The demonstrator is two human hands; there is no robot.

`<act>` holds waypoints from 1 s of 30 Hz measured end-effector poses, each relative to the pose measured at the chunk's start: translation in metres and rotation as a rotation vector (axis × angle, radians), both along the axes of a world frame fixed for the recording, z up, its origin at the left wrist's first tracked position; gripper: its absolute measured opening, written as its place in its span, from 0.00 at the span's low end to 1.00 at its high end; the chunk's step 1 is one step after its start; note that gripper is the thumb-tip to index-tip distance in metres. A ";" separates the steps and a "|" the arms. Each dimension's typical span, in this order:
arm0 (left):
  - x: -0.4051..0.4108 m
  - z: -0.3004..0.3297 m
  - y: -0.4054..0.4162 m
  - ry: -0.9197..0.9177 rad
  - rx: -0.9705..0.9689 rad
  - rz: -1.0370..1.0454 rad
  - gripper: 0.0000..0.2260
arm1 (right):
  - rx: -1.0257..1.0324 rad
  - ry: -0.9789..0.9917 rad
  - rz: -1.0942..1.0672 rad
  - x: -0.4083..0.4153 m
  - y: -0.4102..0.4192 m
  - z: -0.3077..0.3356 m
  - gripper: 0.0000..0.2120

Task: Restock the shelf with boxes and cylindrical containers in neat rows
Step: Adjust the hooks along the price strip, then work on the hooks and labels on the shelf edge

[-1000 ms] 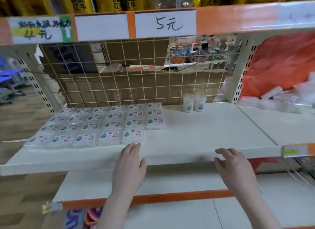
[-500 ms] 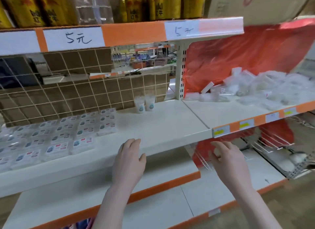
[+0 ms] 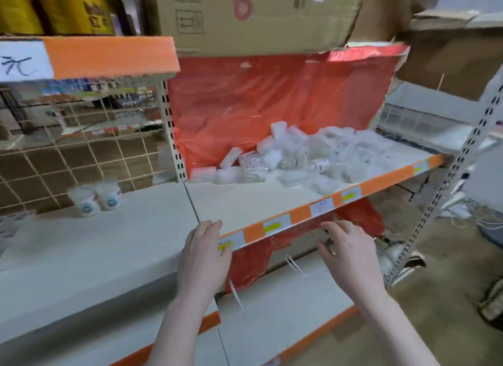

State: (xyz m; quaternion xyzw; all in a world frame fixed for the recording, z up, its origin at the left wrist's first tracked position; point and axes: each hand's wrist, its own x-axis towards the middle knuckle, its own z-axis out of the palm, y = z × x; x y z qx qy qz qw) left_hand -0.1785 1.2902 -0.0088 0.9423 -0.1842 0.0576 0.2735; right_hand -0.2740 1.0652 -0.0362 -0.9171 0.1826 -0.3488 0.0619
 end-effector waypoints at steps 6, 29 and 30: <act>0.018 -0.003 -0.059 0.001 0.015 -0.006 0.21 | 0.037 0.008 0.001 0.024 -0.056 -0.007 0.09; 0.166 -0.029 -0.246 -0.001 0.072 -0.248 0.24 | 0.118 0.026 -0.013 0.145 -0.217 -0.019 0.12; 0.169 -0.031 -0.251 0.002 0.077 -0.239 0.24 | 0.124 0.025 0.008 0.149 -0.224 -0.019 0.13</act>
